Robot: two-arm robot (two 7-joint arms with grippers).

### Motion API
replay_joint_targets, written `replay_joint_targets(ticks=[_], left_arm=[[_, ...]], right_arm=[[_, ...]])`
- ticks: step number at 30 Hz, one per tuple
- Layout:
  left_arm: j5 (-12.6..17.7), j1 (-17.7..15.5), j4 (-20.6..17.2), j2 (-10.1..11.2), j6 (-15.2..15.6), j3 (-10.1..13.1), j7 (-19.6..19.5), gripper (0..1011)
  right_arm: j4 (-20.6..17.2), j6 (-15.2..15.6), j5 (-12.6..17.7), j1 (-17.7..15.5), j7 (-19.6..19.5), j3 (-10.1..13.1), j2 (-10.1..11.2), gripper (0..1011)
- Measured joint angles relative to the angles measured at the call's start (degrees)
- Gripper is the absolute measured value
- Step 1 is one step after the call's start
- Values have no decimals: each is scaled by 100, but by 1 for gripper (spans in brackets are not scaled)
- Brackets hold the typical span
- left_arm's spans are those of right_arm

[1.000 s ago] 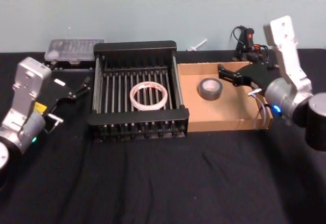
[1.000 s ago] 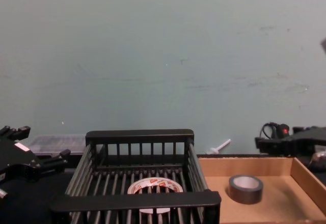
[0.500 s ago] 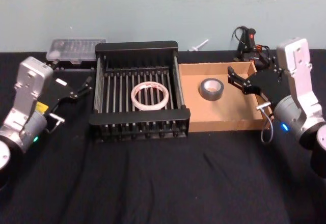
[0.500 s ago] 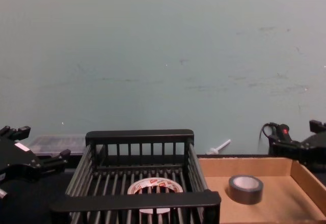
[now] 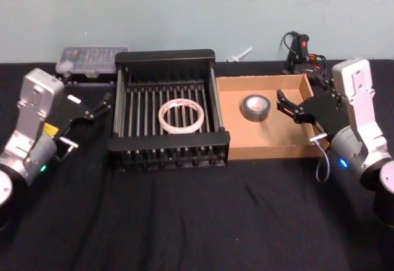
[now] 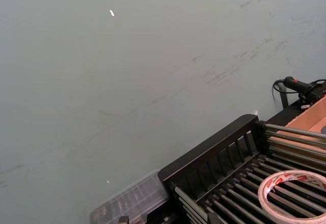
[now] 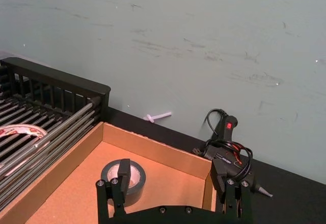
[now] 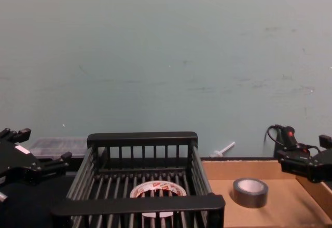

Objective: Pick up the white tape and place it into the black box , Pick up the silver tape and place it into the brown box.

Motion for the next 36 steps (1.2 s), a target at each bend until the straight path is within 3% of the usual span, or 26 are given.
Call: replay_joint_targets(ticks=[36], left_arm=[[0, 0, 0, 0, 0, 0, 0, 1001]], right_arm=[[-14, 8, 24, 11, 12, -17, 18, 1002]])
